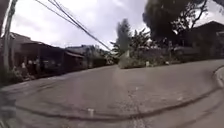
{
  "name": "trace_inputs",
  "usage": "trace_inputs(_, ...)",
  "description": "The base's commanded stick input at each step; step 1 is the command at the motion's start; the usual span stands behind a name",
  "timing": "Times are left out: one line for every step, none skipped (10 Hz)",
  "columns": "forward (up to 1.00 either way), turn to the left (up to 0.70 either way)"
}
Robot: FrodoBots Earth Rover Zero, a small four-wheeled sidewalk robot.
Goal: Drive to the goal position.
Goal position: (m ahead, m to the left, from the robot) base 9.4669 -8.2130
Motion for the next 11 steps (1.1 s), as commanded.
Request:
trace_inputs(0.7,0.01)
trace_inputs(0.7,0.01)
trace_inputs(0.7,0.01)
trace_inputs(0.7,0.01)
trace_inputs(0.7,0.01)
trace_inputs(0.7,0.01)
trace_inputs(0.7,0.01)
trace_inputs(0.7,0.01)
trace_inputs(0.7,0.01)
trace_inputs(0.7,0.01)
trace_inputs(0.7,0.01)
